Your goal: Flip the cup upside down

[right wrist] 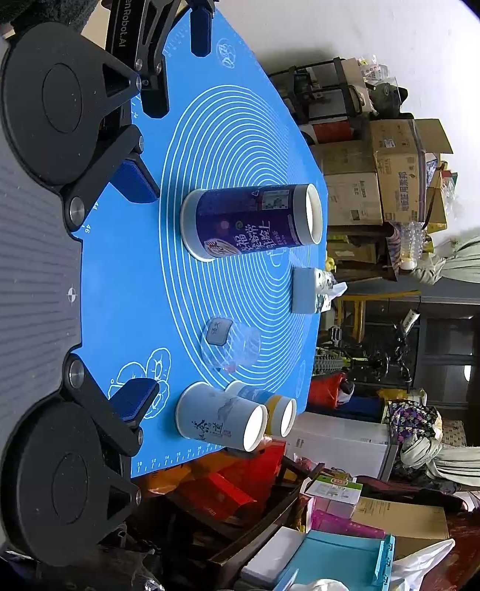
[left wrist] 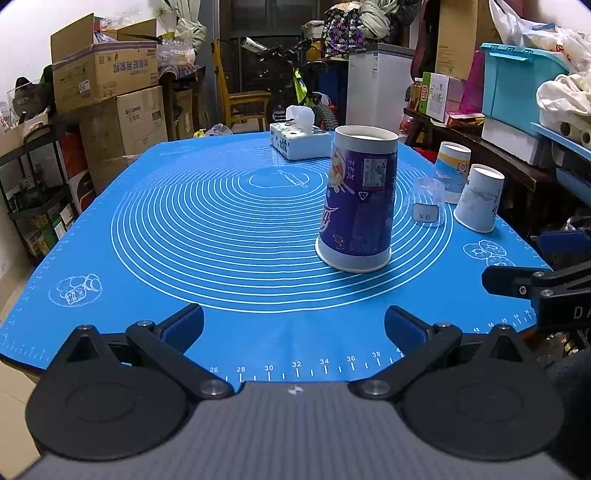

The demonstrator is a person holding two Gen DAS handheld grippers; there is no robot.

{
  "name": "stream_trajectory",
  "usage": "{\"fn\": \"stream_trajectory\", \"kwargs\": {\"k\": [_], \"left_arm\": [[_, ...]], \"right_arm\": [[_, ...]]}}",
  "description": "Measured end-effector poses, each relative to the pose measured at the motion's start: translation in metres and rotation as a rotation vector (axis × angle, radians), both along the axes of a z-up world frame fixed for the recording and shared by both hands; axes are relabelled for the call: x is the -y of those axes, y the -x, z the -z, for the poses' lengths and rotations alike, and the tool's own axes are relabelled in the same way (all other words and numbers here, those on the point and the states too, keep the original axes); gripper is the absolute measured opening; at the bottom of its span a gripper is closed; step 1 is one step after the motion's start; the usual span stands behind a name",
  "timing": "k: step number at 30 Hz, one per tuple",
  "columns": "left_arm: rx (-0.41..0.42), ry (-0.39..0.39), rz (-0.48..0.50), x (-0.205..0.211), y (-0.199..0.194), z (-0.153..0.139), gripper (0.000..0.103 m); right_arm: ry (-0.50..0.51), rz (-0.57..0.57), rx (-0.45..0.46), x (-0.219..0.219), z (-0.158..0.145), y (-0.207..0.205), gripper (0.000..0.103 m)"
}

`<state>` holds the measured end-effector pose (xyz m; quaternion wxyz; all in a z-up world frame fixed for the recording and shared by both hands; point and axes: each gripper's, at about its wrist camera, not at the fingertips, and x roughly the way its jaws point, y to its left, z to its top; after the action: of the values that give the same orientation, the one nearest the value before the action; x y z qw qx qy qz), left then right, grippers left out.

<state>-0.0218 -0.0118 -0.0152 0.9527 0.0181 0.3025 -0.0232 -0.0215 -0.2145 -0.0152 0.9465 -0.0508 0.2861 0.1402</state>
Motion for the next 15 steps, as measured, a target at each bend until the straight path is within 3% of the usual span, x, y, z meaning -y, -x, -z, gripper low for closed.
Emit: {"fn": "stream_trajectory", "kwargs": {"k": [15], "left_arm": [[-0.005,-0.006,0.006,0.0003,-0.0002,0.0012,0.103]], "right_arm": [[0.001,-0.001,-0.005,0.0011,0.0010,0.0014,0.100]]}}
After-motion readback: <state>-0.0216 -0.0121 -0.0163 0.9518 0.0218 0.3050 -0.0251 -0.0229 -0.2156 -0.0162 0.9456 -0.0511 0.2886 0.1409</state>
